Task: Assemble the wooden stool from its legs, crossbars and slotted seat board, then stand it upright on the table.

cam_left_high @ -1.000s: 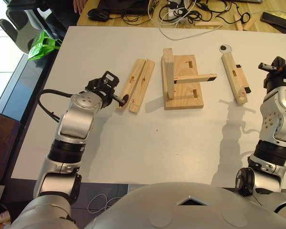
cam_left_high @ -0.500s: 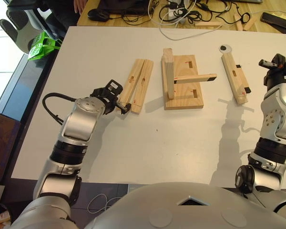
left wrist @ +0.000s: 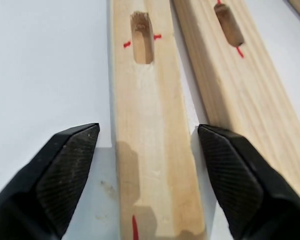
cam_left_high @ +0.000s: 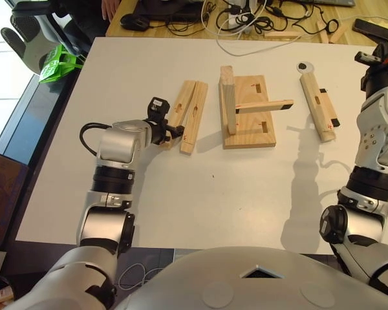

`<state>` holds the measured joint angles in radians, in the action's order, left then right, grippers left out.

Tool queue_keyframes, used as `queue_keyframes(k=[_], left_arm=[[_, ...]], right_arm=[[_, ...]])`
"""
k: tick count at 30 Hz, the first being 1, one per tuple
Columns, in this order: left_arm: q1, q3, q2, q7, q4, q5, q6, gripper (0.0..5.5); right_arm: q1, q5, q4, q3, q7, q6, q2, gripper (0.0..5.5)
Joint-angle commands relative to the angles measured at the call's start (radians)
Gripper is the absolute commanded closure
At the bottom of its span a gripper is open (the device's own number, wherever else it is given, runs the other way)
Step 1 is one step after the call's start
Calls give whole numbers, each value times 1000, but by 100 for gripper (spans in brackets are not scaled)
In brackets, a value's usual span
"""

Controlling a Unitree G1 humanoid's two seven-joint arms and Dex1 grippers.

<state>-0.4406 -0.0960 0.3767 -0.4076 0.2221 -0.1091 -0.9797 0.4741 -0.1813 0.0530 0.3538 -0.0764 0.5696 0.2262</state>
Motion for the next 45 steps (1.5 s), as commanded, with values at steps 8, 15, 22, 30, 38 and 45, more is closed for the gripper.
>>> queue_keyframes(k=[8,15,22,30,38,45], left_arm=[[-33,-19,-110,54,206,28,126,343],[-27,23,-57,84,41,50,180,343],[-235,152,-23,198,-89,71,375,343],[-439,146,20,100,32,73,842,343],[-435,104,-9,-77,16,7,1061,343],[-398,74,-34,-144,-63,-30,1077,343]], right_arm=[[236,-8,-173,4,41,-81,114,550],[273,-6,-217,26,31,-120,133,550],[336,-62,-193,-45,142,-99,109,529],[561,-568,-66,-26,389,270,-9,414],[600,-753,-55,-9,396,318,-37,287],[628,-768,-85,-51,408,295,-48,182]])
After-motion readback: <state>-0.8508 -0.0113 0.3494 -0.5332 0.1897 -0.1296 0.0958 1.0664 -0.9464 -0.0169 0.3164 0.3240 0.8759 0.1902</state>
